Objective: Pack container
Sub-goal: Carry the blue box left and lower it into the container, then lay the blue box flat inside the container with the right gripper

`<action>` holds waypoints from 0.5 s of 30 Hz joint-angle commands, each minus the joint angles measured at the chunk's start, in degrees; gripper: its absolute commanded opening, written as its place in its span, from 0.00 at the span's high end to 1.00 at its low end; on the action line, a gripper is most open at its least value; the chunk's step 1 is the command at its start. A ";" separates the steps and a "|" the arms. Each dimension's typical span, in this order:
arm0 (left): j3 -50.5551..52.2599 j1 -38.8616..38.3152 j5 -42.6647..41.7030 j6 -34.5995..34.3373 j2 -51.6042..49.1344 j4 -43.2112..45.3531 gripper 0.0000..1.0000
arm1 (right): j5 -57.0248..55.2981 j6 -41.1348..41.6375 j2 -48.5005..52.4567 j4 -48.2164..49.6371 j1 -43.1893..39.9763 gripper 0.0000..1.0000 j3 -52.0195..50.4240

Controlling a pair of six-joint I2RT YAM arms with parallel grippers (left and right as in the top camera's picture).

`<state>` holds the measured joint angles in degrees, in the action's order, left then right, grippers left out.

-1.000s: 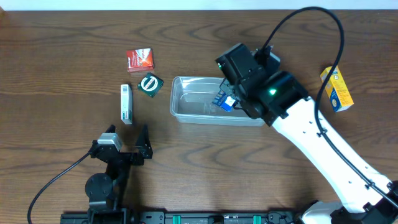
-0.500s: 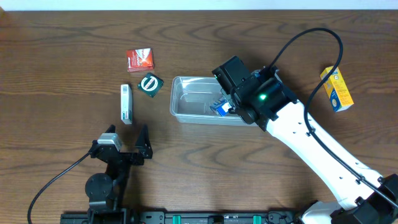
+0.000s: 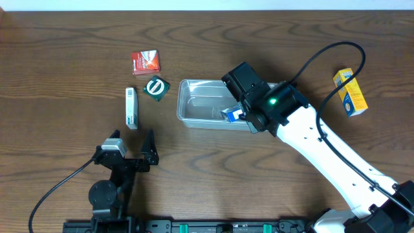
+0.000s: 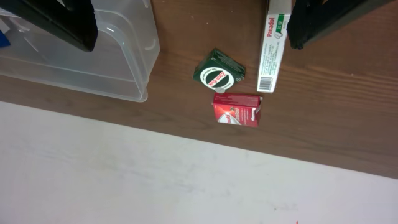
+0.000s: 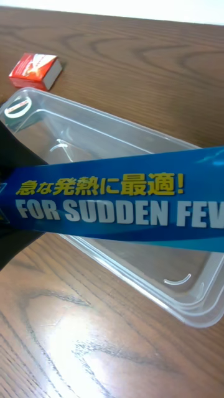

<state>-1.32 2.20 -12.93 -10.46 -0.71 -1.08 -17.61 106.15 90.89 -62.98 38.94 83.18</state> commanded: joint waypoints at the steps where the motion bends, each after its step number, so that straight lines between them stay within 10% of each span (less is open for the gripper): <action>1: 1.09 0.26 -0.35 0.57 0.09 -1.84 0.02 | -1.88 4.55 -1.05 0.07 0.55 0.82 -0.17; 15: 1.09 0.24 -0.35 0.57 0.09 -1.84 0.02 | -2.21 11.37 2.78 4.81 1.95 0.80 -0.17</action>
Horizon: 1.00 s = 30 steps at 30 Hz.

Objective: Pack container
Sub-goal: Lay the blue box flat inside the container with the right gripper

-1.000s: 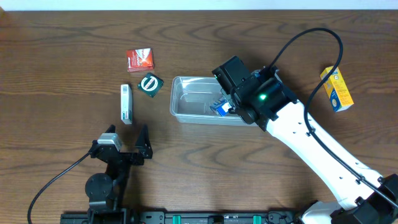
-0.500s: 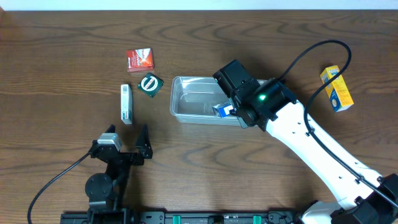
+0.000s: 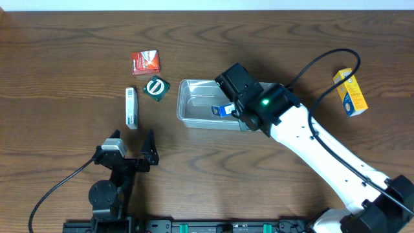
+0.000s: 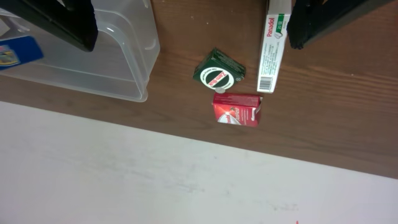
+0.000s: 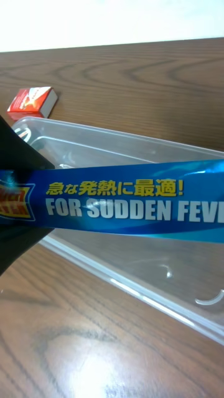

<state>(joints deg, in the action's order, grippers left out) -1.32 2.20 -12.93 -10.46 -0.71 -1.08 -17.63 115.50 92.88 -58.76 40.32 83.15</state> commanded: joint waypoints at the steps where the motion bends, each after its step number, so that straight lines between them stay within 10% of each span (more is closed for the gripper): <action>1: 1.09 0.26 -0.35 0.57 0.09 -1.84 0.02 | -2.58 1.99 0.96 0.85 0.59 0.80 -0.15; 21: 1.09 0.26 -0.35 0.57 0.09 -1.84 0.02 | -6.58 1.88 6.34 7.82 0.59 0.71 -0.15; 30: 1.09 0.24 -0.35 0.57 0.09 -1.84 0.02 | -6.60 -7.69 6.78 8.46 0.52 0.46 -0.15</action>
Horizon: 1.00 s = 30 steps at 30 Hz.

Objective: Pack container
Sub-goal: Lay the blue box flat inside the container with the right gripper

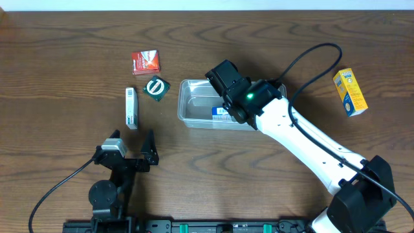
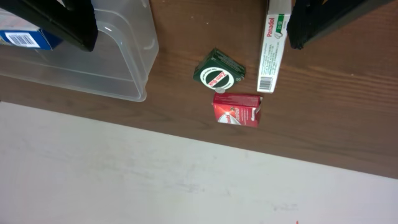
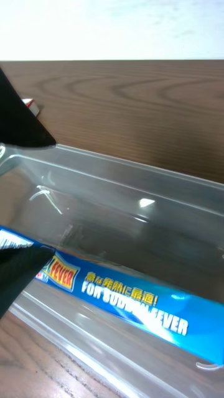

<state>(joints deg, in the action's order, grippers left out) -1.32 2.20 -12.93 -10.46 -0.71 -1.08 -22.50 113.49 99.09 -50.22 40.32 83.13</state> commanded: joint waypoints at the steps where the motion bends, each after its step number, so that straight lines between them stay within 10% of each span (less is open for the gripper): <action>1: 1.09 0.26 -0.35 0.57 0.09 -1.84 0.02 | -1.70 -8.63 0.57 -0.09 0.52 0.42 -0.13; 14: 1.09 0.26 -0.35 0.57 0.09 -1.84 0.02 | -1.27 -63.89 -0.20 2.89 0.48 0.27 -0.04; 25: 1.09 0.26 -0.35 0.57 0.09 -1.84 0.02 | -1.22 -80.26 -0.17 -2.56 0.48 0.87 -0.07; 30: 1.09 0.26 -0.35 0.57 0.09 -1.84 0.02 | -1.20 -80.37 -0.17 -5.33 0.48 0.99 -0.20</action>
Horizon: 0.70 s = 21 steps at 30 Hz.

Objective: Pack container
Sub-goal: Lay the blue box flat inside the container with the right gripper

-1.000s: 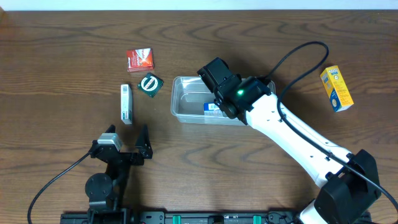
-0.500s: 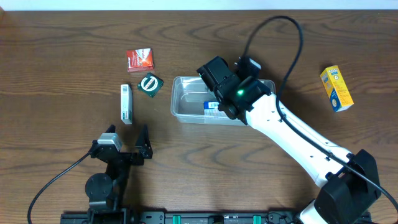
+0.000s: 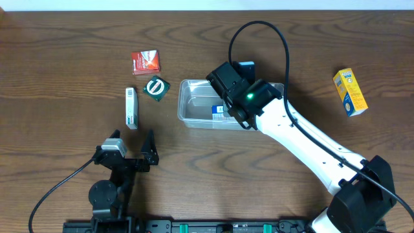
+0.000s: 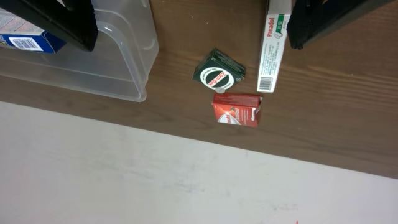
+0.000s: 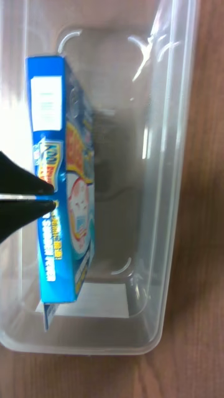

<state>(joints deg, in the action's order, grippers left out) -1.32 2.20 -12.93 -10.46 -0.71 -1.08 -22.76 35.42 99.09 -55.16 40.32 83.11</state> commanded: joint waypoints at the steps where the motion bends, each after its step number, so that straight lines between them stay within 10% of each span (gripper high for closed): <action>1: 1.09 0.26 -0.35 0.57 0.09 -1.84 0.02 | -0.76 -2.29 -0.17 -0.42 0.48 0.99 -0.42; 21: 1.09 0.26 -0.35 0.57 0.09 -1.84 0.02 | -0.13 -3.04 -0.17 9.57 -1.62 0.99 -6.95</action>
<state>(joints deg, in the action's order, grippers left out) -1.32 2.20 -12.91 -10.46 -0.71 -1.08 -22.48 33.58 99.09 -46.04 39.75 76.47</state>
